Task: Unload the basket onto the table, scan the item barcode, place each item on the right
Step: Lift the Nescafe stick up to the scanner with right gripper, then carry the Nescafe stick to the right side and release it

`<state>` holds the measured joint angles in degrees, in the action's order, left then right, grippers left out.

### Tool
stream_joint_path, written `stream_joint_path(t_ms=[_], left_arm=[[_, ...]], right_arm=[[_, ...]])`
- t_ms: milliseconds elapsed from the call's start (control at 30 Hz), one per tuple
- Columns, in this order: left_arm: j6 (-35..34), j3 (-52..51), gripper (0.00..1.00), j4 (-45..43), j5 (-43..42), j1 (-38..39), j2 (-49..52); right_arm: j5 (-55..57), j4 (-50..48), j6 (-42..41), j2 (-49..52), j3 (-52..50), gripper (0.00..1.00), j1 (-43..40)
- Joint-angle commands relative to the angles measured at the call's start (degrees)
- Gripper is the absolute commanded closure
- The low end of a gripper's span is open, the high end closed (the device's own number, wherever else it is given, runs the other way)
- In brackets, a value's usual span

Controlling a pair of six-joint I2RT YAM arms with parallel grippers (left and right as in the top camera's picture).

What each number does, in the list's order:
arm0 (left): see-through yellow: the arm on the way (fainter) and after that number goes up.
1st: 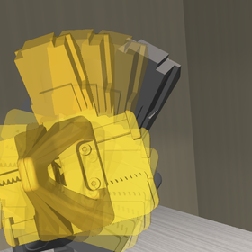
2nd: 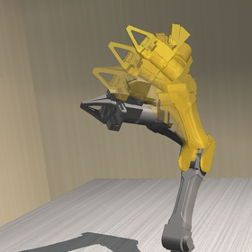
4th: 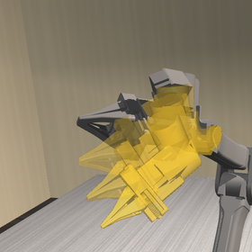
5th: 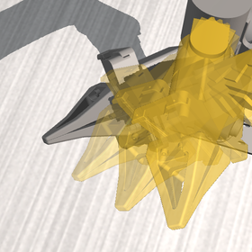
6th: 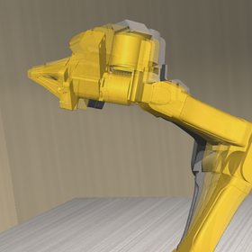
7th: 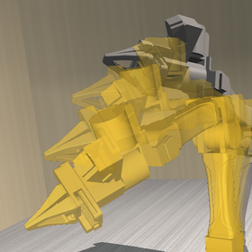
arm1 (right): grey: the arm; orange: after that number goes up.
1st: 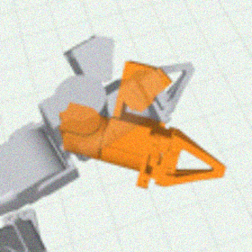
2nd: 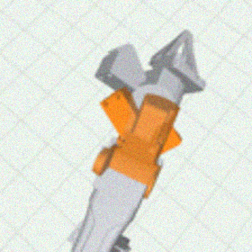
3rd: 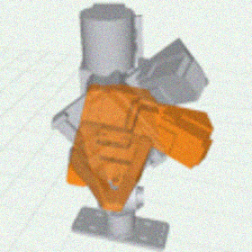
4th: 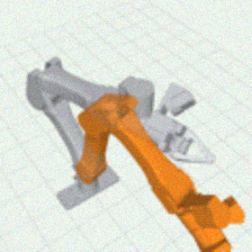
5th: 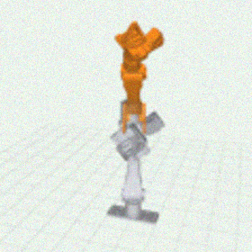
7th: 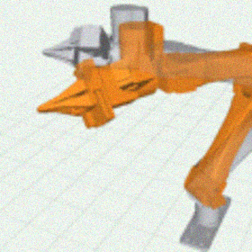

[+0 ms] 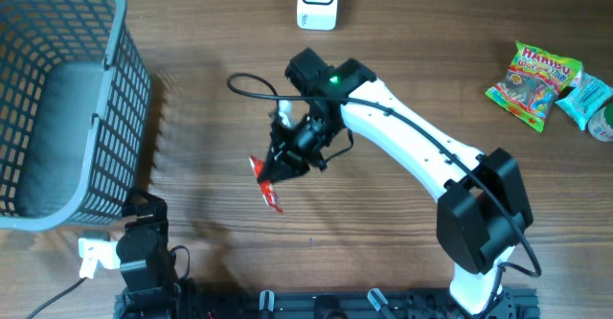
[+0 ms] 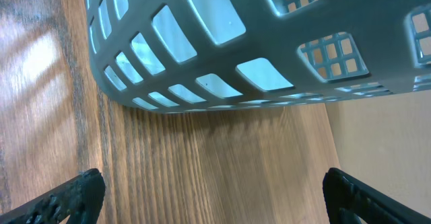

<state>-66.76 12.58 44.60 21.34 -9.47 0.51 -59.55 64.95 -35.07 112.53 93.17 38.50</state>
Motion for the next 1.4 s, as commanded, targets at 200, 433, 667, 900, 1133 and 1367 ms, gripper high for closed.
stream_joint_path(t_ms=[200,433,667,900,1133,1367], left_arm=[[-0.1,-0.3,0.0,-0.1,1.0,0.0,-0.2],[-0.1,-0.3,0.0,-0.1,1.0,0.0,-0.2],[-0.1,-0.3,0.0,-0.1,1.0,0.0,-0.2],[-0.1,-0.3,0.0,-0.1,1.0,0.0,-0.2],[-0.1,-0.3,0.0,-0.1,1.0,0.0,-0.2],[-0.1,-0.3,0.0,-0.1,1.0,0.1,-0.2]], right_arm=[[59.1,-10.4,-26.1,-0.4,0.7,0.96,-8.9],[73.0,-33.2,-17.5,0.1,1.2,0.95,-9.7],[80.3,-47.1,-13.1,10.2,11.1,0.95,-12.7],[83.7,-45.9,-8.0,30.1,38.5,0.95,-13.4],[87.4,-52.0,-8.4,34.1,41.3,0.95,-13.6],[86.4,-51.6,-12.2,37.1,41.3,0.95,-13.8]])
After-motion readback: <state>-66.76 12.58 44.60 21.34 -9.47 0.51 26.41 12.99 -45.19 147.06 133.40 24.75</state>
